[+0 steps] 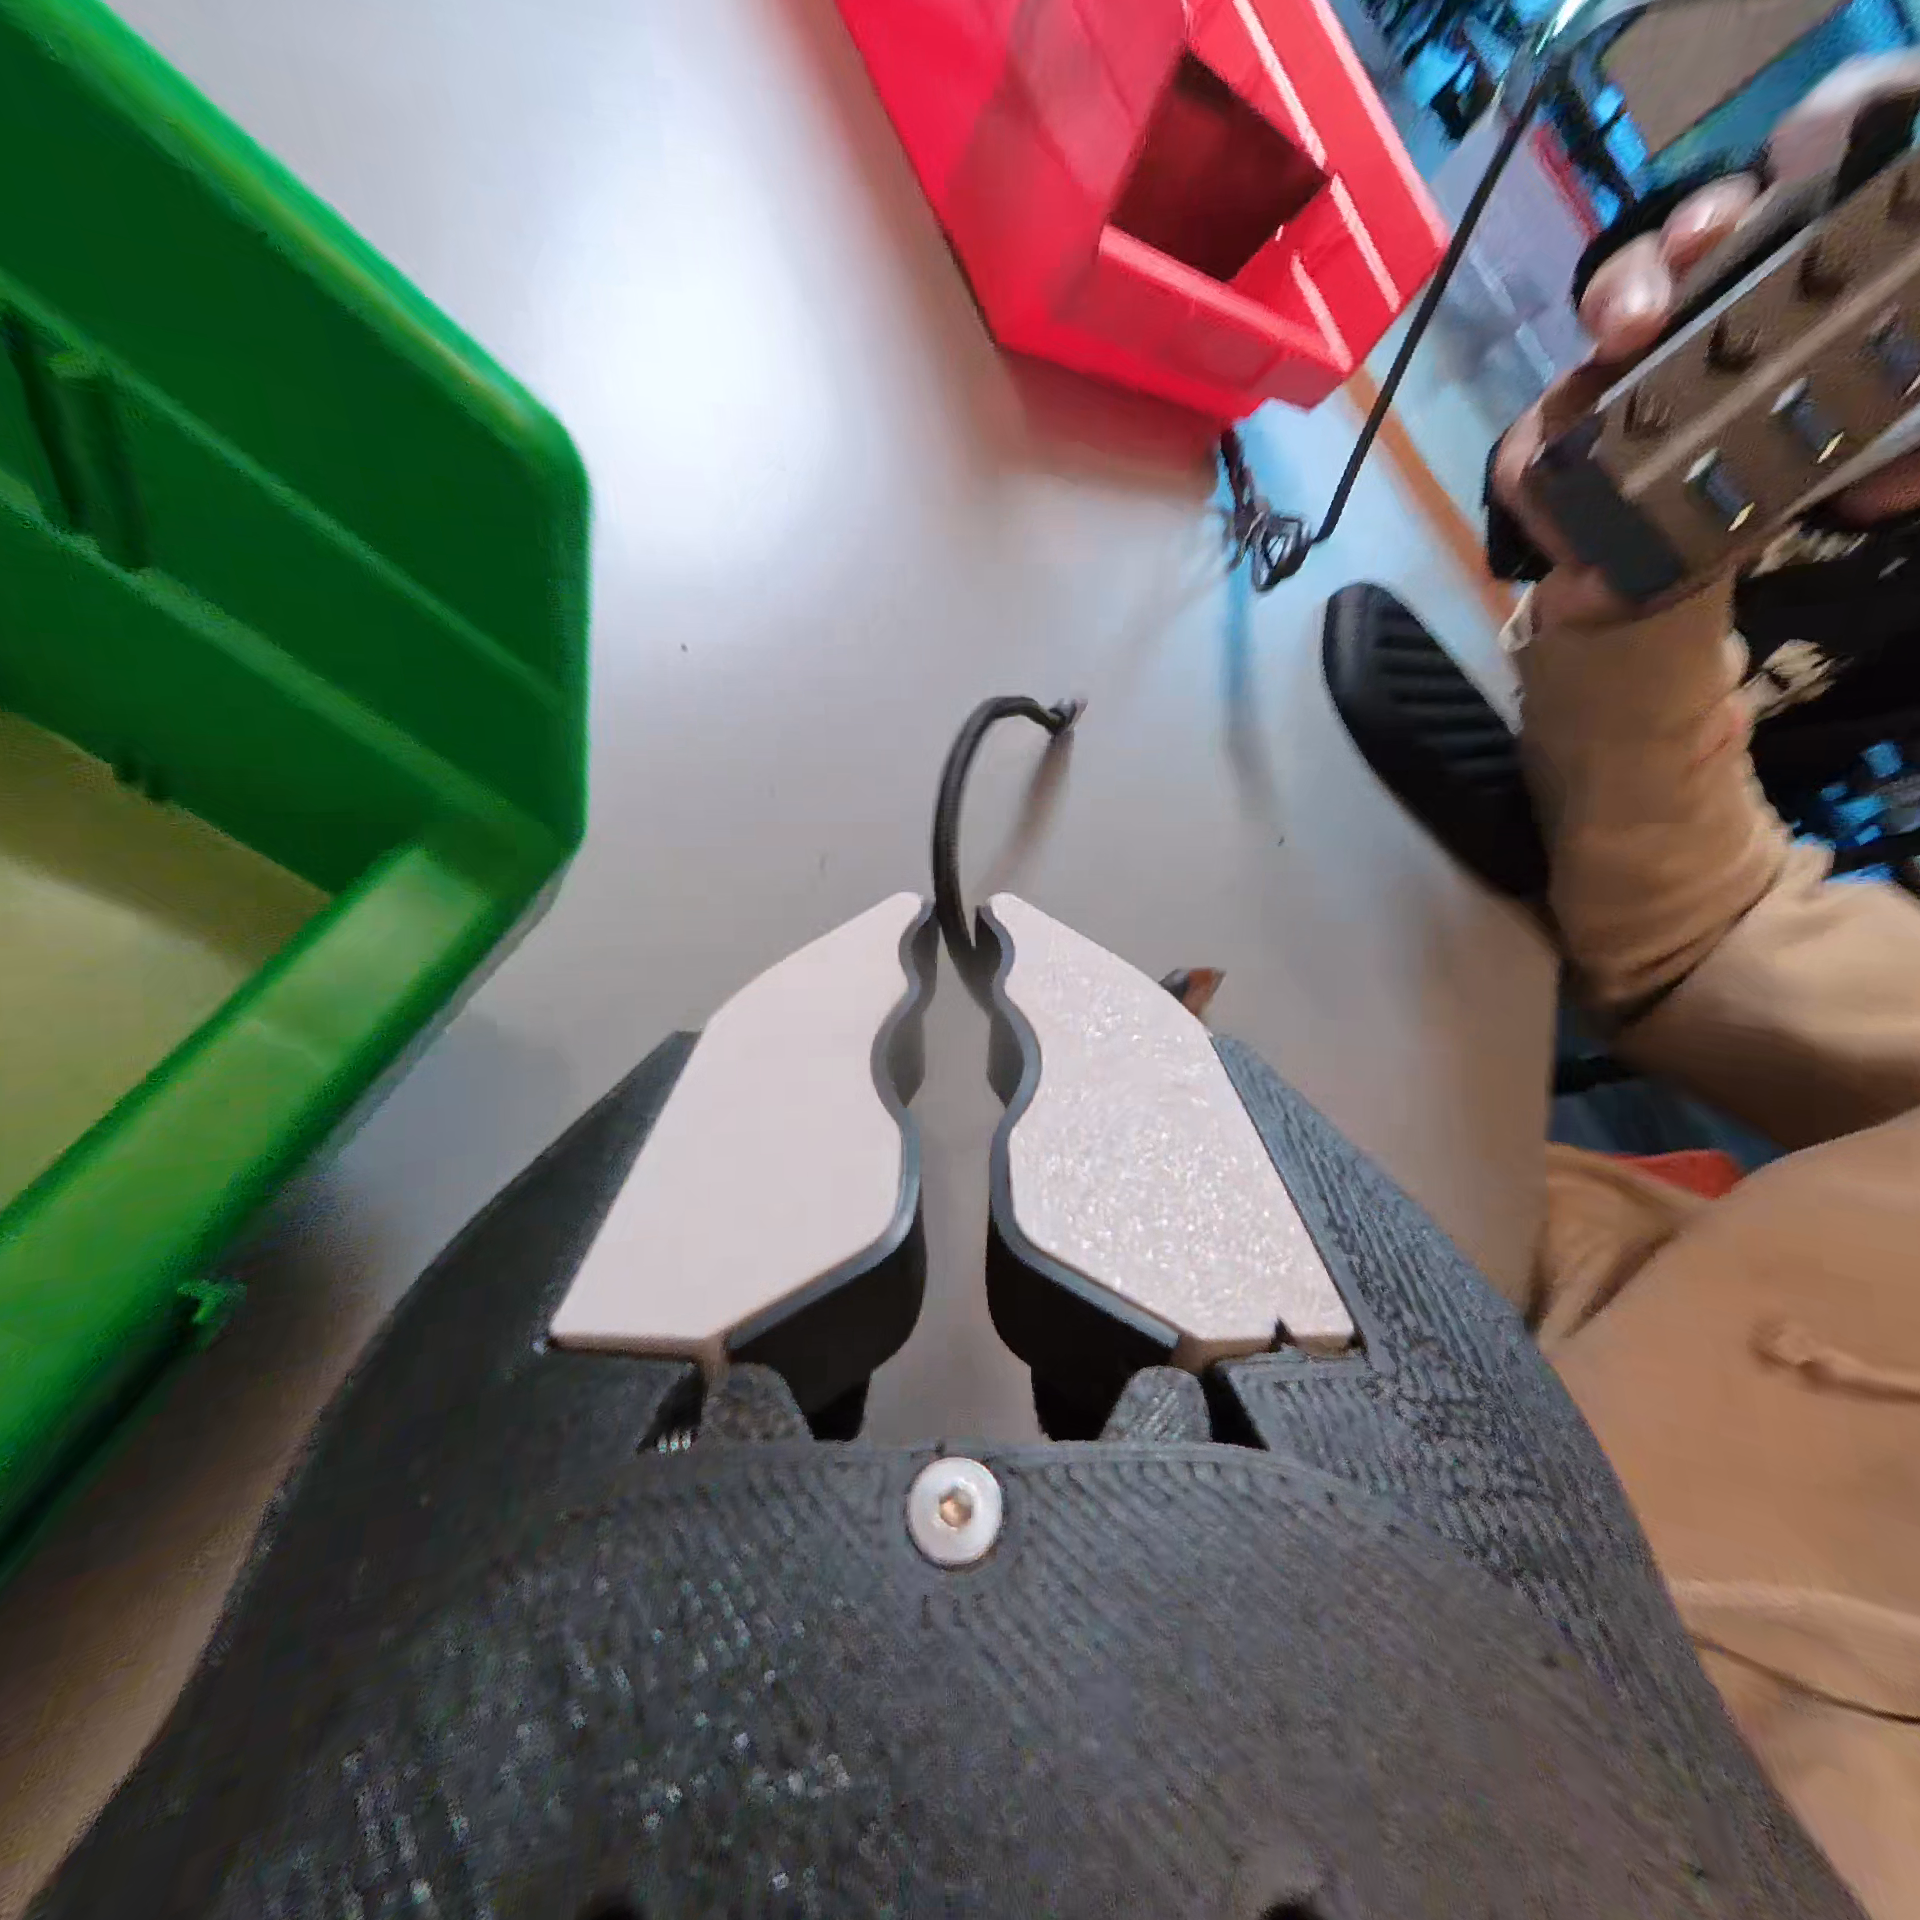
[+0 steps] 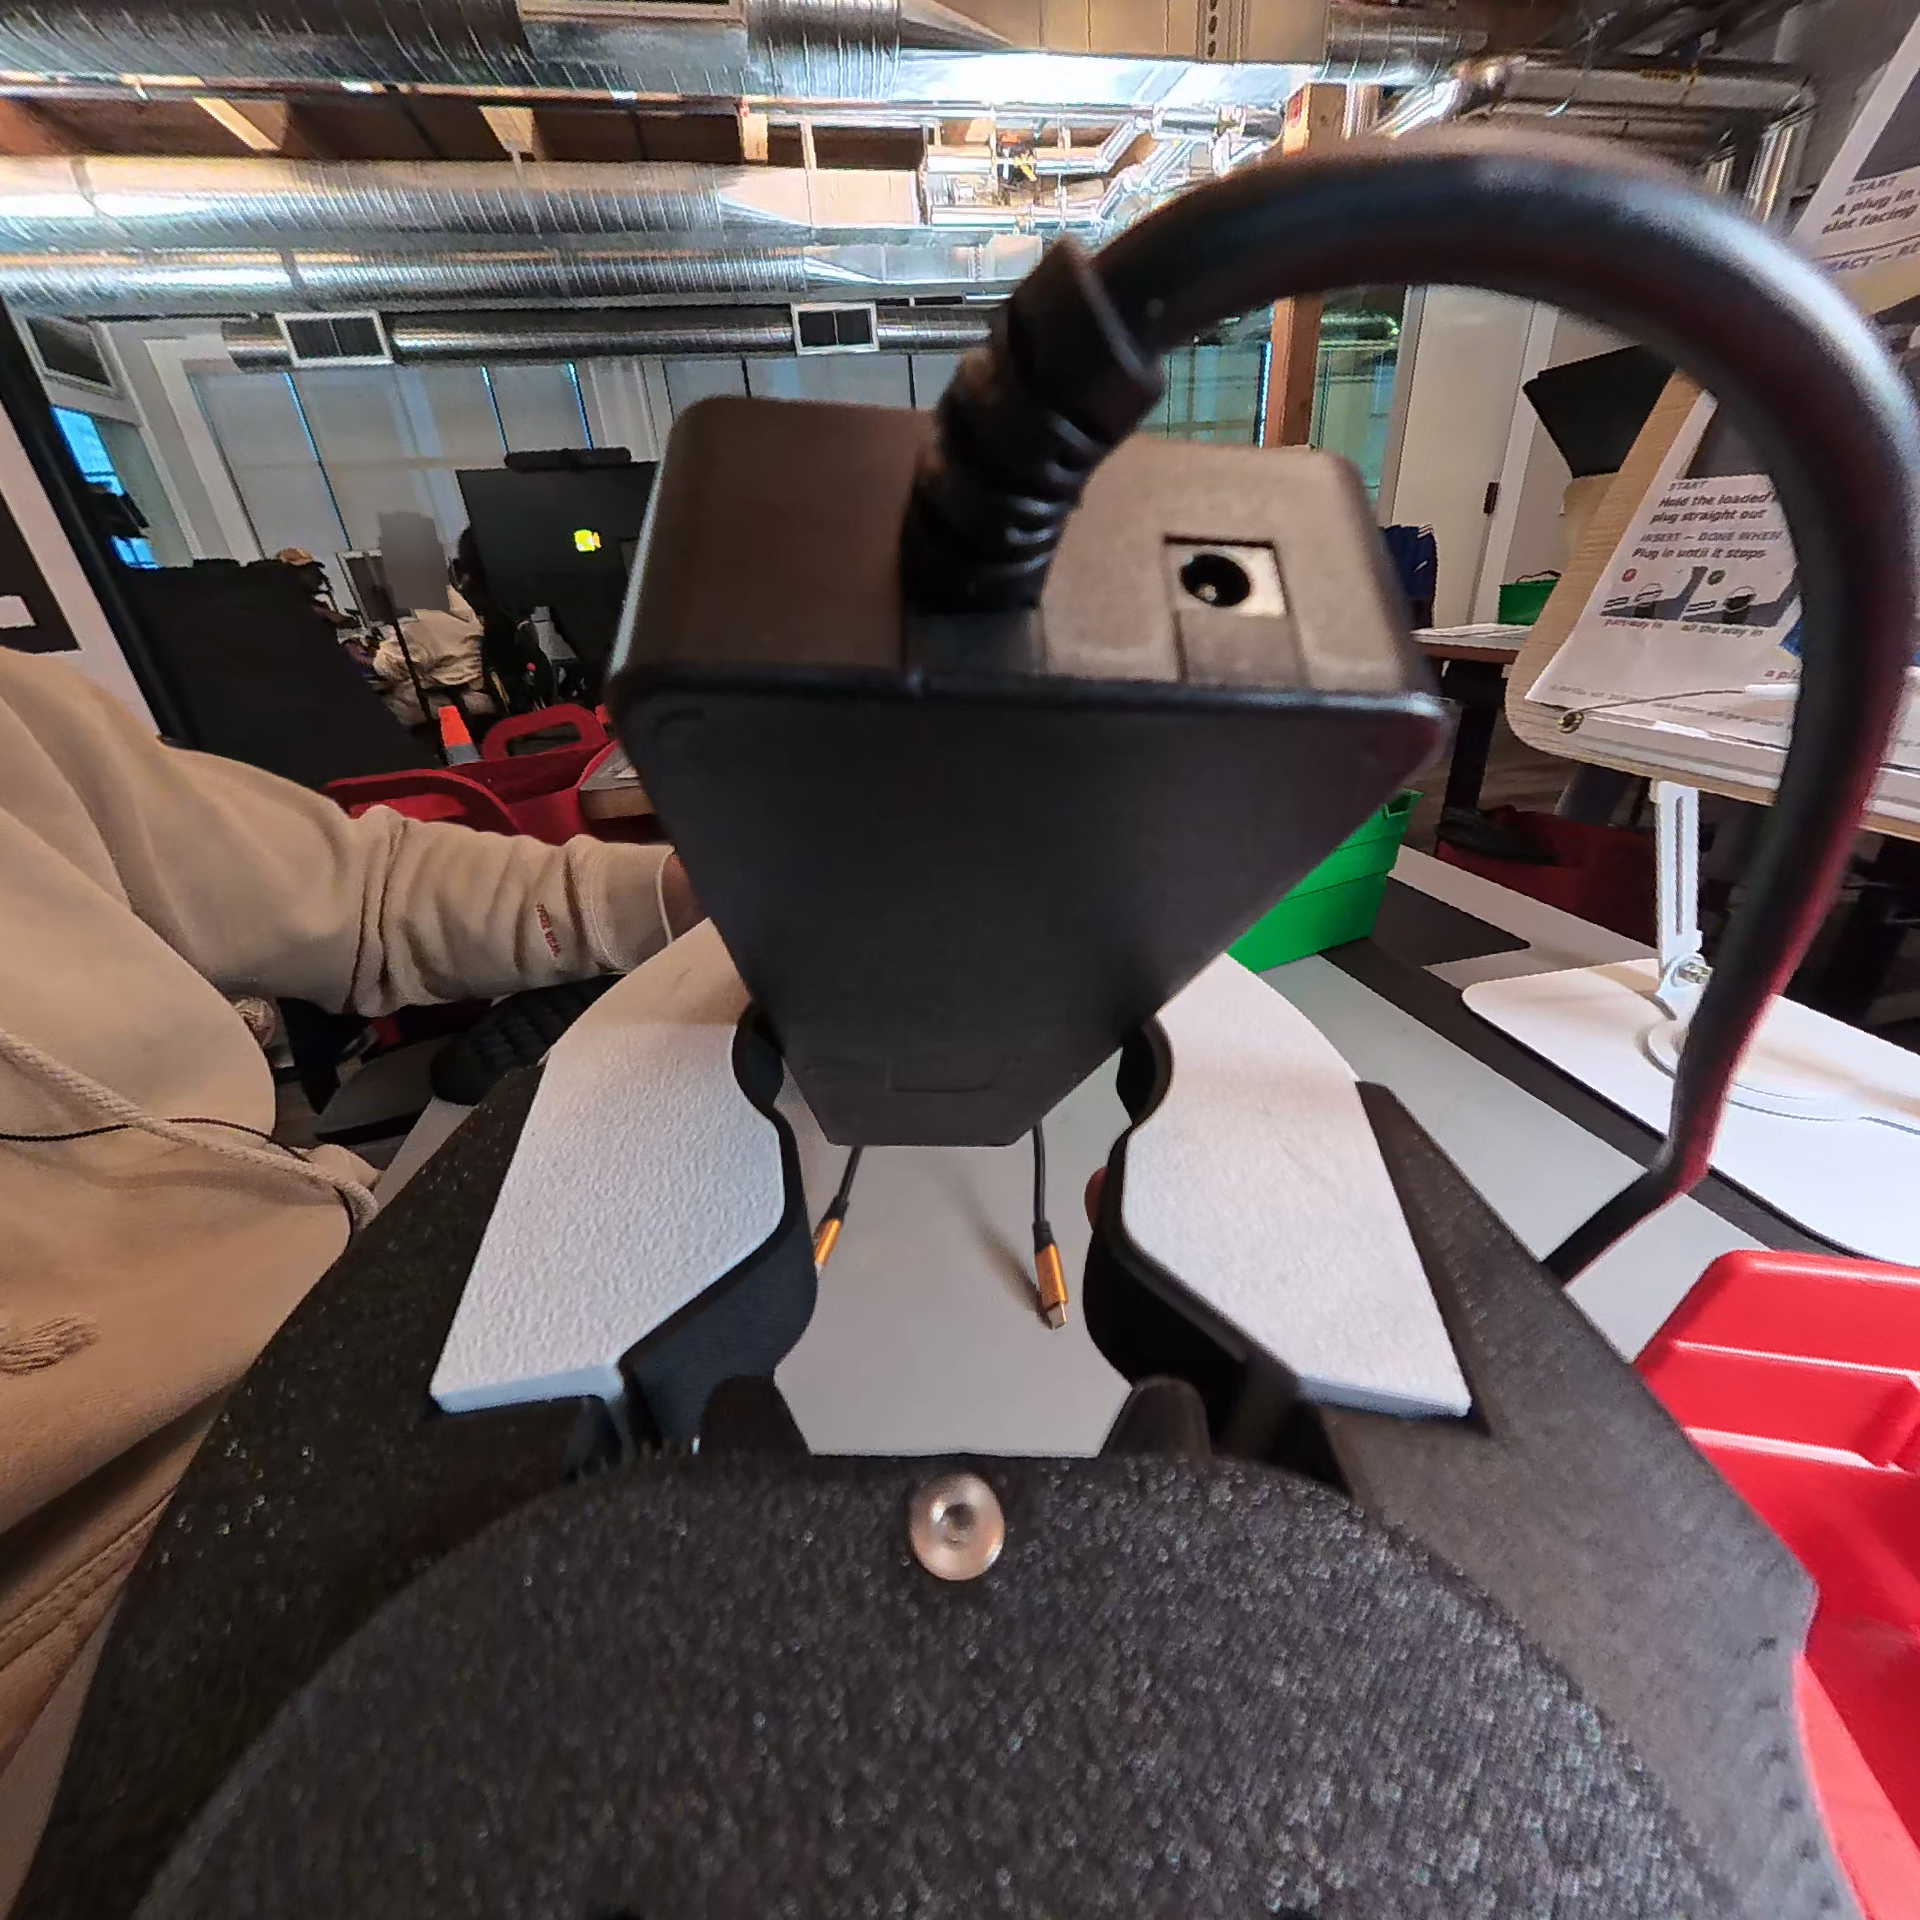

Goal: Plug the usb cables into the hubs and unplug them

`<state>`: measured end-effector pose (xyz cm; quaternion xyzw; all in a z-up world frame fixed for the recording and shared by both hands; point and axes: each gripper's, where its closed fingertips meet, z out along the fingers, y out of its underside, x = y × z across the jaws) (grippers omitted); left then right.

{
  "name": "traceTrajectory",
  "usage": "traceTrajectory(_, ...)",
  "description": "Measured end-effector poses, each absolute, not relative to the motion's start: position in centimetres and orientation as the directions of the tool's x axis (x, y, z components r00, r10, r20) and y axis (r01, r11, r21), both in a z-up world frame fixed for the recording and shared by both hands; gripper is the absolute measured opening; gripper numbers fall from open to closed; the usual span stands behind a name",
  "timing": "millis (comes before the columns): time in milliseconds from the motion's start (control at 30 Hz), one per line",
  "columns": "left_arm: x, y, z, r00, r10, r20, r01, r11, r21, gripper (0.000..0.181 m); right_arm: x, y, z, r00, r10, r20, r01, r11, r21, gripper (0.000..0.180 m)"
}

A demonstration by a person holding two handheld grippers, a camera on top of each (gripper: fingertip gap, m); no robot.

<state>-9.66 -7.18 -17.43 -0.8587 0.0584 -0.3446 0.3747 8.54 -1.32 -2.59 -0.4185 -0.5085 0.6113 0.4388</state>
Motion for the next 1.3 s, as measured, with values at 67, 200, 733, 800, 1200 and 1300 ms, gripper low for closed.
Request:
traceTrajectory(67,-10.1,-7.8,-18.0,0.81,-0.393,0.436,0.054,-0.69,-0.722,0.016,8.5,-1.3,-2.7,-0.266,0.962,-0.068,-0.108,-0.1,-0.989,0.063)
traceTrajectory(200,-11.1,-8.6,-17.7,0.859,-0.499,0.115,-0.23,-0.578,-0.783,0.029,8.3,-1.4,-2.8,-0.269,0.961,-0.07,-0.105,-0.101,-0.989,0.063)
traceTrajectory(733,-1.1,-10.4,-22.3,0.397,-0.918,0.007,-0.75,-0.329,-0.574,0.038,7.9,-1.7,-3.5,-0.283,0.956,-0.079,-0.081,-0.106,-0.991,0.063)
traceTrajectory(800,-0.8,-10.2,-22.4,0.379,-0.925,0.018,-0.76,-0.322,-0.565,0.036,7.9,-1.7,-3.7,-0.283,0.955,-0.085,-0.079,-0.111,-0.991,0.063)
traceTrajectory(1200,0.5,-9.9,-22.4,0.507,-0.857,0.096,-0.661,-0.457,-0.595,0.009,7.4,-2.1,-4.4,-0.294,0.952,-0.087,-0.053,-0.107,-0.993,0.063)
traceTrajectory(1300,0.6,-8.6,-22.3,0.669,-0.717,0.198,-0.498,-0.629,-0.596,0.009,7.4,-2.1,-4.5,-0.294,0.952,-0.088,-0.053,-0.108,-0.993,0.063)
